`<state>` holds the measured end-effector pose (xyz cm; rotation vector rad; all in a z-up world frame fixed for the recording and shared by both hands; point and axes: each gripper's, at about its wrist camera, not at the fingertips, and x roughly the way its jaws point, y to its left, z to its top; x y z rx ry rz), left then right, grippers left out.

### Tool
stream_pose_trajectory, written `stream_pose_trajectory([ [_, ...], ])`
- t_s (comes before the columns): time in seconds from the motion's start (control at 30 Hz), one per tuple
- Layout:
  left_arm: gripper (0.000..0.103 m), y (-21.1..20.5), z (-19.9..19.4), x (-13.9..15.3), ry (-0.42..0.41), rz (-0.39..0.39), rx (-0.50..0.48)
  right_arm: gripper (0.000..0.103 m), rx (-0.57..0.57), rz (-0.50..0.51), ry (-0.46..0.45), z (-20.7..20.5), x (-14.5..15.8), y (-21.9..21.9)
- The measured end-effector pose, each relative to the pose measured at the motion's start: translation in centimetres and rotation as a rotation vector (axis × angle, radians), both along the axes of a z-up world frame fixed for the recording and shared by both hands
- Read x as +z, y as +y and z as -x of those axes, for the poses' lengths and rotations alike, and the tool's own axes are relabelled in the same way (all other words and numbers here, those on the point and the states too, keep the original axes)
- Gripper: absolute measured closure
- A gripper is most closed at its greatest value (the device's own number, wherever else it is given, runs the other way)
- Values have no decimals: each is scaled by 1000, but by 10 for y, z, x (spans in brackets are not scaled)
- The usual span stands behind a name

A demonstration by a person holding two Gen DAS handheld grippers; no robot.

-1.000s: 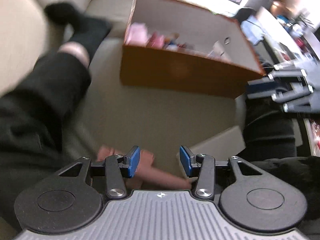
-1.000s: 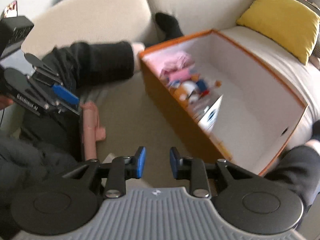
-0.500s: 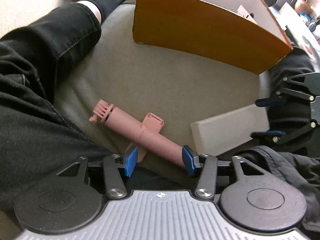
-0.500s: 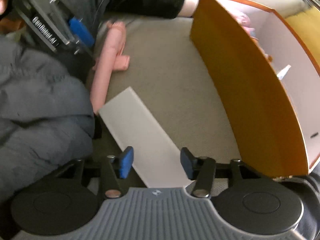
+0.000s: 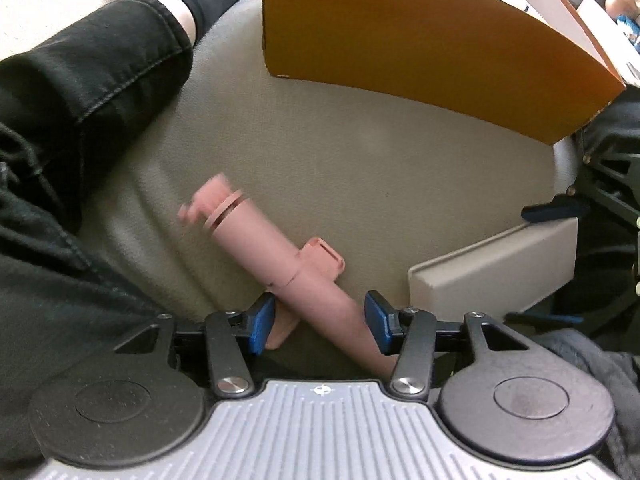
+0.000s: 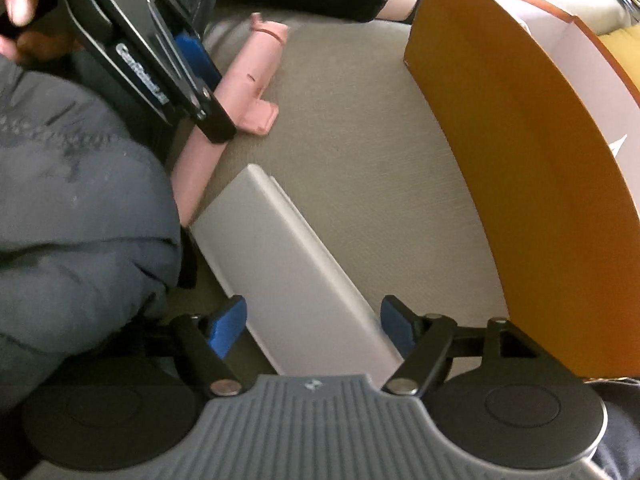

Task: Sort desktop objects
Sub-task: 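Close the left tool on the pink selfie stick while the right tool reaches the white flat box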

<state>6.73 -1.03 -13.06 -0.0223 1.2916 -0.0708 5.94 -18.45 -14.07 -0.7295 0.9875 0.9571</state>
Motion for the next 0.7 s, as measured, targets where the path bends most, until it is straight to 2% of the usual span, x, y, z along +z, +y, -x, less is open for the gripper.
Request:
stream_pose_trajectory([
  [0.07, 55, 0, -3, -5, 0, -18, 17, 28, -13, -10, 1, -1, 0, 0],
  [0.17, 58, 0, -5, -3, -11, -14, 18, 29, -52, -38, -7, -4, 1, -4],
  [0.4, 66, 1, -9, 4, -79, 3, -9, 30, -232, -119, -49, -16, 4, -6],
  [0.5, 69, 4, -16, 7, -99, 1, -3, 39, -364, -202, -42, -29, 8, -15],
  [0.57, 71, 7, -20, 12, -138, -7, 5, 47, -449, -243, -72, -33, 13, -20],
  [0.6, 71, 8, -21, 13, -159, -19, 4, 47, -481, -241, -95, -34, 14, -21],
  [0.7, 71, 12, -26, 14, -186, -33, 11, 50, -476, -249, -107, -29, 18, -19],
])
